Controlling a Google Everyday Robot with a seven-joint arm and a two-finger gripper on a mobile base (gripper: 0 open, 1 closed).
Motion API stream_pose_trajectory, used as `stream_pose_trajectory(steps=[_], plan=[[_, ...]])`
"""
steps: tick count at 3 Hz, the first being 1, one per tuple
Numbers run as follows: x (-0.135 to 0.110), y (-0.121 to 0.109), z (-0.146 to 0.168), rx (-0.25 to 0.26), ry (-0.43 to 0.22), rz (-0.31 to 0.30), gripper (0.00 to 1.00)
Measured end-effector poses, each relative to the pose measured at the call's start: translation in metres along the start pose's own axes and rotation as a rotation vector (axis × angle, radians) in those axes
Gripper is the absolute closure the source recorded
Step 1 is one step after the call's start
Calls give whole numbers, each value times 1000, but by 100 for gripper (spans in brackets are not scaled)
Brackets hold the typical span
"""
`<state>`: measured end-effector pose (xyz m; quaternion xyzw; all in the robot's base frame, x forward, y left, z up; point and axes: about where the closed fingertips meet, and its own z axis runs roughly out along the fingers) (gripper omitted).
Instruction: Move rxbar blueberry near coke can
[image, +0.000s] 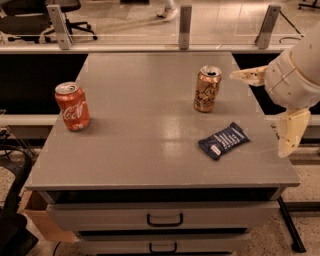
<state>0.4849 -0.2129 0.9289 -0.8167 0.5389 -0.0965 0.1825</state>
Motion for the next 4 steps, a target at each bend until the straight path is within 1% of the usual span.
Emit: stream_pose_trajectory(steps=[1,2,3,4], plan=[[2,2,1,-10,9,-3,0],[-5,-10,10,-18,-16,-24,0],[-13,-28,29,-46,-49,-46,0],[-16,-39,47,-87,-84,-75,0]])
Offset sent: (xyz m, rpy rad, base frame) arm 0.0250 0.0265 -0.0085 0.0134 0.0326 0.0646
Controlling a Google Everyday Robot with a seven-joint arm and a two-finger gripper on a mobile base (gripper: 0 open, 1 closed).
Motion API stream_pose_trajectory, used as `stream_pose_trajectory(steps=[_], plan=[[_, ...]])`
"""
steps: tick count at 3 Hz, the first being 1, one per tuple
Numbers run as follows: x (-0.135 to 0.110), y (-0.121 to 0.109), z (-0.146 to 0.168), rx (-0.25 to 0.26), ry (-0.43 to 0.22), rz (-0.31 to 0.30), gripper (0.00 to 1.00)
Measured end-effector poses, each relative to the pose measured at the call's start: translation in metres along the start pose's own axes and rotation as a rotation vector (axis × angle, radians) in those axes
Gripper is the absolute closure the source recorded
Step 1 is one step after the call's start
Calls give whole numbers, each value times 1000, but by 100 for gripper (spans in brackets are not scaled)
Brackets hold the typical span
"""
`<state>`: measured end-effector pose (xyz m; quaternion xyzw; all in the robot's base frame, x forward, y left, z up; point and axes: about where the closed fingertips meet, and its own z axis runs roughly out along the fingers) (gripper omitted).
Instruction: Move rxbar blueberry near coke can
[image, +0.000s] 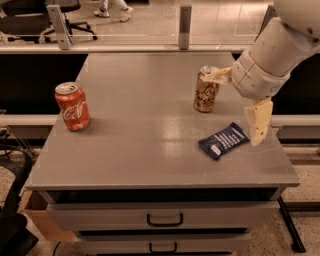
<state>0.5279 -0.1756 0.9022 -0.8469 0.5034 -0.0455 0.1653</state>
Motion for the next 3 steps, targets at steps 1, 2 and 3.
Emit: stream_pose_trajectory(steps=[1,2,3], plan=[[1,6,13,-62,-24,-17,0],[2,21,19,-132,-32,-24,0],[3,19,24,-146,-37,-49,0]])
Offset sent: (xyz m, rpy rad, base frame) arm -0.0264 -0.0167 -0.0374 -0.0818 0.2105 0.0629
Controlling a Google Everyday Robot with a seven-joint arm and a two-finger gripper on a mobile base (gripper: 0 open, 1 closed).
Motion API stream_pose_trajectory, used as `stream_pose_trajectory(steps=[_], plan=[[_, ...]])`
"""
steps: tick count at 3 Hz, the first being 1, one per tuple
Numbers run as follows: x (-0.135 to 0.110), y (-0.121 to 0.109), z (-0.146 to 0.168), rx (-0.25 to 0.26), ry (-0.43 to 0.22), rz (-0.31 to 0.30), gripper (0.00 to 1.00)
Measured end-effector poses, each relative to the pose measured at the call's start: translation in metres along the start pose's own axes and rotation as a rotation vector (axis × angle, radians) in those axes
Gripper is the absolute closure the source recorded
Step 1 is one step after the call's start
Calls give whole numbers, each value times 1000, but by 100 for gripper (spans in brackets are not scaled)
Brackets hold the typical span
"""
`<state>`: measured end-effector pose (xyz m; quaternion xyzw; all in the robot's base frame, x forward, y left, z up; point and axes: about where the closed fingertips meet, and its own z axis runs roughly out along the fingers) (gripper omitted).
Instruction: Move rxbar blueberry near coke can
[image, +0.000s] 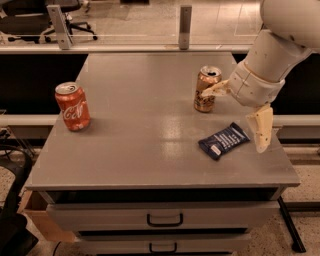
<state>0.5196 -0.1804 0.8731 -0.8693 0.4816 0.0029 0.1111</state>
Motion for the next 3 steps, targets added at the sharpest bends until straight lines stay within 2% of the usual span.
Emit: stream_pose_trajectory(steps=[1,3], plan=[[3,-12,3,11,-2,-26,0],[-1,-14,25,-46,-27,-44,0]])
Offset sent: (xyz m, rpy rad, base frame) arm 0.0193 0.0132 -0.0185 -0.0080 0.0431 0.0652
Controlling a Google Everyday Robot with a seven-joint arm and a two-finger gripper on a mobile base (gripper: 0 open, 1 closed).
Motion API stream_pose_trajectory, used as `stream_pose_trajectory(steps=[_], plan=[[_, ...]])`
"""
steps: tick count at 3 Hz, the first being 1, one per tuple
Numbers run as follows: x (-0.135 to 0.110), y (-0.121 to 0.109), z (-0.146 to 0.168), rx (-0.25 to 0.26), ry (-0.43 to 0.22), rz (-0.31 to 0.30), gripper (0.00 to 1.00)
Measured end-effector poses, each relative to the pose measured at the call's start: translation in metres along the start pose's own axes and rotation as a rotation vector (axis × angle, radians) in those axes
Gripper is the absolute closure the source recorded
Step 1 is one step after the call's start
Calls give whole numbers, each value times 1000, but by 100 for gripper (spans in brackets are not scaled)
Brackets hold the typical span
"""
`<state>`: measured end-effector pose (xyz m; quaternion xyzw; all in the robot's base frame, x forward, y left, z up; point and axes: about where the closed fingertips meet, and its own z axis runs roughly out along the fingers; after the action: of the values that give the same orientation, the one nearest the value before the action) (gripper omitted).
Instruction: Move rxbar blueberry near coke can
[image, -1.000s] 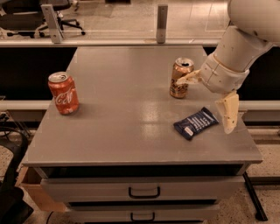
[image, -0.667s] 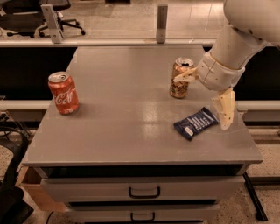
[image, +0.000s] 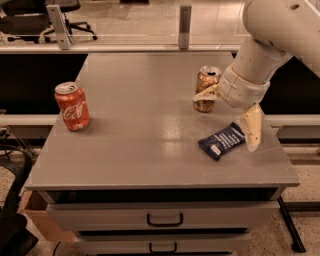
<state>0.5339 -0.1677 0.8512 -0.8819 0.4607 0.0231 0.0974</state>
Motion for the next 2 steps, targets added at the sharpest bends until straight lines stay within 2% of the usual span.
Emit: stream_pose_trajectory(steps=[2], plan=[[-8,3,26,-28,-37,4,0]])
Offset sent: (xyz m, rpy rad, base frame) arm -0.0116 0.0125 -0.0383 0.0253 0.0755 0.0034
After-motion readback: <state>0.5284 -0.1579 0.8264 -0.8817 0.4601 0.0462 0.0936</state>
